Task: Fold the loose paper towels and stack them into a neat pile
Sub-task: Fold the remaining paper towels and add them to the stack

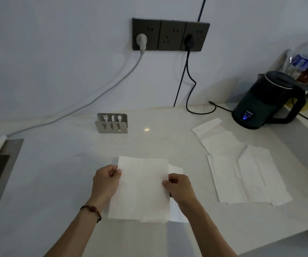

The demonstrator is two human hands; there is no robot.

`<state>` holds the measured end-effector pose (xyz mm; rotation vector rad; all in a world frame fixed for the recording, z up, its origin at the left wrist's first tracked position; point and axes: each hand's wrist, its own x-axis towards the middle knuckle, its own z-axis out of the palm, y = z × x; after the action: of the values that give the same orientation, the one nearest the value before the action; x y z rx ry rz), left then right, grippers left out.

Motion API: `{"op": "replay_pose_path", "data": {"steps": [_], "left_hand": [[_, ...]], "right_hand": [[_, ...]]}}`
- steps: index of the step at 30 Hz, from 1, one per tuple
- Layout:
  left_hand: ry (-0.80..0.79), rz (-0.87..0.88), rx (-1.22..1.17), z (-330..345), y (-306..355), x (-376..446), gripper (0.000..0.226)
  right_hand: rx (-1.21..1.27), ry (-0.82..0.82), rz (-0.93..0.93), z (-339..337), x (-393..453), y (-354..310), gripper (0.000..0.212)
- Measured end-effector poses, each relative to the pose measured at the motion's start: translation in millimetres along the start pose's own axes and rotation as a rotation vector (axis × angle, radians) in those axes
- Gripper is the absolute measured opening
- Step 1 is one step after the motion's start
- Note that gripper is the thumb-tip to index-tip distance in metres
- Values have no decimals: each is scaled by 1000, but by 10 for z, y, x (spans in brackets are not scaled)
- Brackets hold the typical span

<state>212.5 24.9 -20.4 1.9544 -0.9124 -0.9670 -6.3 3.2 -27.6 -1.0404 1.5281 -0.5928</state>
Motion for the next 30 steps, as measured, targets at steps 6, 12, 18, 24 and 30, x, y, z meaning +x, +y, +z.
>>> {"op": "replay_pose_path", "data": {"steps": [6, 12, 18, 24, 30], "left_hand": [[41, -35, 43, -14, -88, -2, 16], [42, -18, 73, -3, -80, 37, 16], [25, -13, 59, 19, -65, 74, 18], [7, -14, 69, 40, -82, 103, 13], [10, 1, 76, 52, -97, 139, 18]], "right_hand": [[-157, 153, -1, 56, -18, 4, 23], [-280, 167, -31, 77, 16, -14, 20], [-387, 209, -33, 96, 45, 55, 27], [-472, 230, -44, 106, 53, 84, 23], [-476, 237, -32, 123, 61, 104, 22]]}}
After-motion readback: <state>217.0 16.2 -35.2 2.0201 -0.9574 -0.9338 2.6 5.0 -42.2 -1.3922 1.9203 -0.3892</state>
